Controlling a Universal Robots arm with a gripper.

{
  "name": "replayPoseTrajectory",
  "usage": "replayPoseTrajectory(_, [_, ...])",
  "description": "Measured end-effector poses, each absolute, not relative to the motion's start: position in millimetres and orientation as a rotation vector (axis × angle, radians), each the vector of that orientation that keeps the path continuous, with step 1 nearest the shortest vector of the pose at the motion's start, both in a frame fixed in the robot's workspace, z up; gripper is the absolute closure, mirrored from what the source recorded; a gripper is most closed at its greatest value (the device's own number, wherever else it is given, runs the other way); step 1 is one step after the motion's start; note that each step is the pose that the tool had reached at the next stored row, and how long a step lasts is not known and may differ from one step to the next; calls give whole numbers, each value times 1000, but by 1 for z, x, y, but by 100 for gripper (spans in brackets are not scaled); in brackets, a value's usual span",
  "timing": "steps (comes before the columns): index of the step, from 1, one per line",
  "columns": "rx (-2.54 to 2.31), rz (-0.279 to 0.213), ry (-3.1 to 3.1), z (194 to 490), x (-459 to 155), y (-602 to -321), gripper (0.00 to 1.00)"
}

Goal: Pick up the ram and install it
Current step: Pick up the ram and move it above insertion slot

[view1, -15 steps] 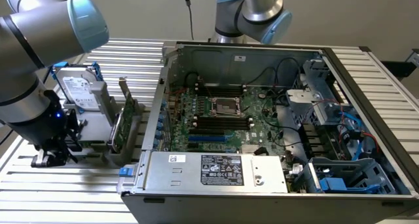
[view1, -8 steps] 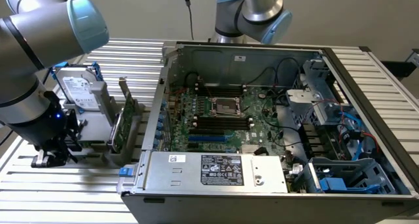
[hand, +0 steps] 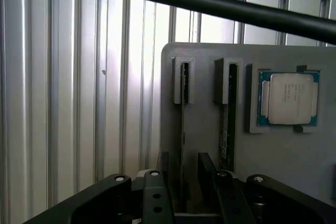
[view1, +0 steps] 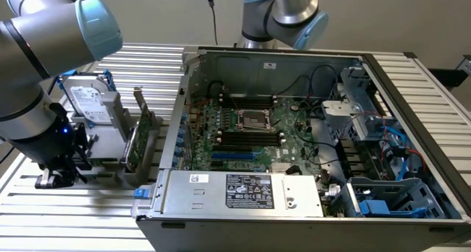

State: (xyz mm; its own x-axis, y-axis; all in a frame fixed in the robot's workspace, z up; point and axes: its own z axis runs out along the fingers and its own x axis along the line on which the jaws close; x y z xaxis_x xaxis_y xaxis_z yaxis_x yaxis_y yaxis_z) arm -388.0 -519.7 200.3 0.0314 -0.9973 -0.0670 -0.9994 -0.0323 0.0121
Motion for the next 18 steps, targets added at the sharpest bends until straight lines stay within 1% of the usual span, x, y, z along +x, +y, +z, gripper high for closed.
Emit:
replayPoseTrajectory(11, [-2245, 89, 2142, 200, -388, -520, 64])
replayPoseTrajectory(12, [-2246, 89, 2141, 200, -388, -520, 65])
replayPoseTrajectory(13, [-2246, 89, 2141, 200, -388, -520, 72])
replayPoseTrajectory(14, [-2247, 89, 2141, 200, -388, -520, 72])
replayPoseTrajectory(15, [-2247, 89, 2140, 200, -388, -520, 79])
replayPoseTrajectory(18, [-2248, 90, 2139, 200, -388, -520, 79])
